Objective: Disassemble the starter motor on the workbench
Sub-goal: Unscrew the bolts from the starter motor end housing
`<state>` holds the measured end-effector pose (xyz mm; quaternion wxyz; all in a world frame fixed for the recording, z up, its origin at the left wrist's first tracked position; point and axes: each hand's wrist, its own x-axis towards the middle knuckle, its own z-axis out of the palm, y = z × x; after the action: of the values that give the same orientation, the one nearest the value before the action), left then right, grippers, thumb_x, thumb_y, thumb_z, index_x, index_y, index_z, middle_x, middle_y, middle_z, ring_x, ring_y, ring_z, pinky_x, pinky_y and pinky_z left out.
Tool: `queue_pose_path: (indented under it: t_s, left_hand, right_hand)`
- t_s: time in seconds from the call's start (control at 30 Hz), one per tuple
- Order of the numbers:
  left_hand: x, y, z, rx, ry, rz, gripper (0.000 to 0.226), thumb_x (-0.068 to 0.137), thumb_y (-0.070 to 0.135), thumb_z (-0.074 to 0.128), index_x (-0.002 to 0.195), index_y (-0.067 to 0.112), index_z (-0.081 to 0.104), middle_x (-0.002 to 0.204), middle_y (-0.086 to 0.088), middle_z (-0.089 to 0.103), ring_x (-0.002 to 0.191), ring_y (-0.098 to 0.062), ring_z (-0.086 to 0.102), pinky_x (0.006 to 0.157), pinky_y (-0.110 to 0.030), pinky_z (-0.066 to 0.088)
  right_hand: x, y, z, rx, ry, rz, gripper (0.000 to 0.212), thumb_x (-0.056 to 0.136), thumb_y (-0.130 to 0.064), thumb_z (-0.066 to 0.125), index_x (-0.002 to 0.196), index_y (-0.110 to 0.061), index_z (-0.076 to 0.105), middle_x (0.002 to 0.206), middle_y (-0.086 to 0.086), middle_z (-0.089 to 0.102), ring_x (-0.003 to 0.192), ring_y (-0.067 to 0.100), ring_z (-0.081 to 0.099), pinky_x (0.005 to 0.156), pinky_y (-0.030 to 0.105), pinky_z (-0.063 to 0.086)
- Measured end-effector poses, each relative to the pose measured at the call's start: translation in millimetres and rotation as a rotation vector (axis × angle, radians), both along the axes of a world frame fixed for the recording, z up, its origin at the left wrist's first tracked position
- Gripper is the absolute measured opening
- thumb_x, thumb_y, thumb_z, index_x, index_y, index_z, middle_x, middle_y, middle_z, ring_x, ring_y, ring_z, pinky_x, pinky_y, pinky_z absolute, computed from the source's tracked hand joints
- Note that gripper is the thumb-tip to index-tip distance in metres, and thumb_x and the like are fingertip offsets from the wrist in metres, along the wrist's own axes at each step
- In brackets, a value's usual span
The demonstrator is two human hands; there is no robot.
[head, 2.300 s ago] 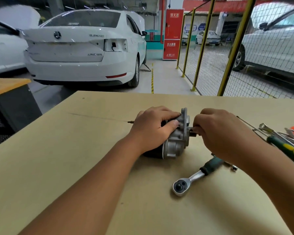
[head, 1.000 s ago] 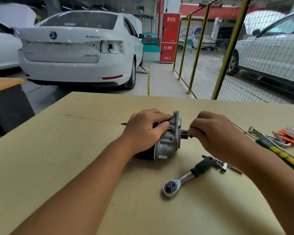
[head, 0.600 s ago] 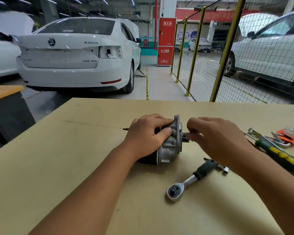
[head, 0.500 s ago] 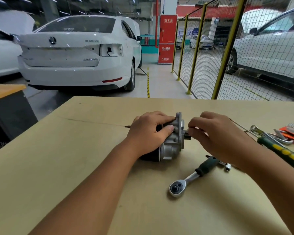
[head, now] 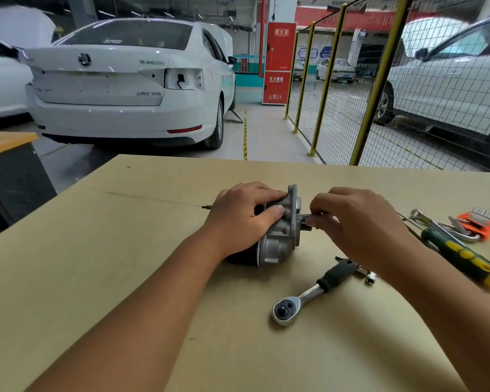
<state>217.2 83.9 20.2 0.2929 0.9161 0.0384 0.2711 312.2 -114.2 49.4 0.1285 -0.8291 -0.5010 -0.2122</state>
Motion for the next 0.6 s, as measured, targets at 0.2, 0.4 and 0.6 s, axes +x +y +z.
queue_pose_path:
  t_s: [0.2,0.4,0.6]
  left_hand:
    - [0.7,1.0,-1.7,-0.005,-0.005,0.005,0.043,0.089,0.044,0.056,0.126,0.03,0.073,0.12,0.013,0.071,0.114,-0.014,0.063,0.102,-0.046,0.048]
    - [1.9,1.6,-1.2,0.008,0.003,0.001,0.045,0.087,0.044,0.058,0.127,0.03,0.073,0.121,0.012,0.071,0.115,-0.015,0.063,0.104,-0.048,0.047]
    - [1.6,1.4,-1.2,-0.01,-0.004,0.001,0.043,0.09,0.044,0.056,0.126,0.029,0.074,0.119,0.012,0.072,0.115,-0.014,0.064,0.103,-0.047,0.048]
  right_hand:
    - [7.6,-1.7,-7.5,-0.001,0.093,0.028,0.025,0.101,-0.025,0.055,0.097,-0.011,0.075,0.089,0.003,0.061,0.073,0.024,0.058,0.067,0.039,0.05]
    - [0.0,0.5,-4.9,-0.026,-0.19,-0.138,0.017,0.091,-0.043,0.064,0.085,-0.029,0.072,0.088,-0.012,0.066,0.083,0.023,0.062,0.083,0.041,0.039]
    - [4.1,-2.7,-2.5,0.018,0.042,0.062,0.022,0.097,-0.035,0.058,0.099,-0.02,0.074,0.084,-0.001,0.064,0.07,0.024,0.061,0.062,0.04,0.053]
